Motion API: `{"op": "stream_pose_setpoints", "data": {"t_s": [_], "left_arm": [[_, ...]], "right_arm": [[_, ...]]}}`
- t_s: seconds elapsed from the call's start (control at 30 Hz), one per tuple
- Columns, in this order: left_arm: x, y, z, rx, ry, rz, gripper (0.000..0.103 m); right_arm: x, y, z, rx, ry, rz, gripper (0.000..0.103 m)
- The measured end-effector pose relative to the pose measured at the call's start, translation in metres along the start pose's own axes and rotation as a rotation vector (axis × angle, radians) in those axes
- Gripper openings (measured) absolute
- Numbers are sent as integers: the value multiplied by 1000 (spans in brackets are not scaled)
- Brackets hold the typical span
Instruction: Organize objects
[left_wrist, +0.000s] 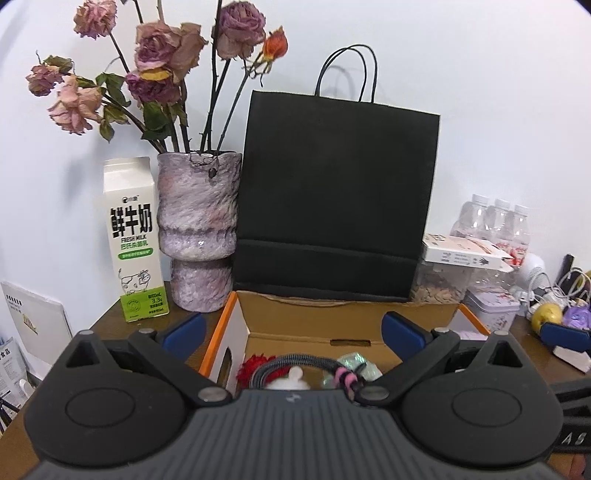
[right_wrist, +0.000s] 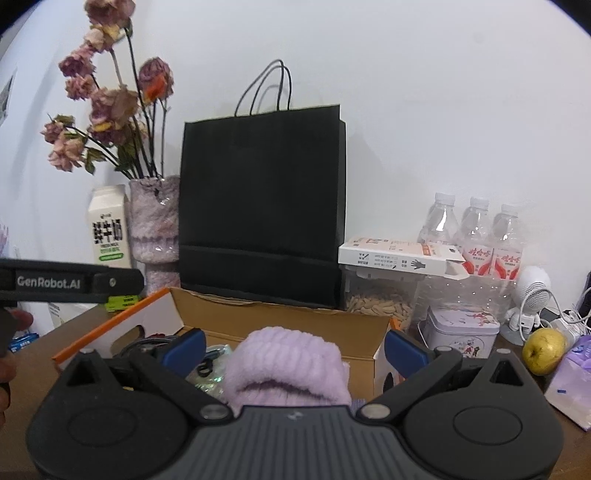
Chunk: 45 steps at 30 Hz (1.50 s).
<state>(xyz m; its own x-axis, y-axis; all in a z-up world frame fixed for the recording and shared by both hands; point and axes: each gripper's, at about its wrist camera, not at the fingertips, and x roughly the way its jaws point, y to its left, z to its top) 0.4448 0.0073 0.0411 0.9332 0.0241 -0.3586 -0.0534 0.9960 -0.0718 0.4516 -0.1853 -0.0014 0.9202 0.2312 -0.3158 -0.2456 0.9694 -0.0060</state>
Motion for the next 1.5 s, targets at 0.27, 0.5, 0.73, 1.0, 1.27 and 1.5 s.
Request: {"op": "stream_pose_setpoints", "data": {"t_s": [0.27,0.5,0.73,1.0,1.27,1.5], "left_arm": [[-61,4,-16,22,6,-23,103],[-115,5,-38,44,35,-13,103],[-164,10,-63,61,75,-12,103],[-209,16,-84,61,92,-2,103],[-237,20,-102,55,109,-1,103],[-254,21,-108,50,109,0,103]], "right_arm": [[-58,6,-7,-3,-2,12,103],[-110,15,-20,36,22,12,103],[-159,24,-40,63,43,24,103],[-201,32,-63,81,74,22,103],[-231,41,-77,70,90,23,103],[-248,45,-83,70,90,20,103]]}}
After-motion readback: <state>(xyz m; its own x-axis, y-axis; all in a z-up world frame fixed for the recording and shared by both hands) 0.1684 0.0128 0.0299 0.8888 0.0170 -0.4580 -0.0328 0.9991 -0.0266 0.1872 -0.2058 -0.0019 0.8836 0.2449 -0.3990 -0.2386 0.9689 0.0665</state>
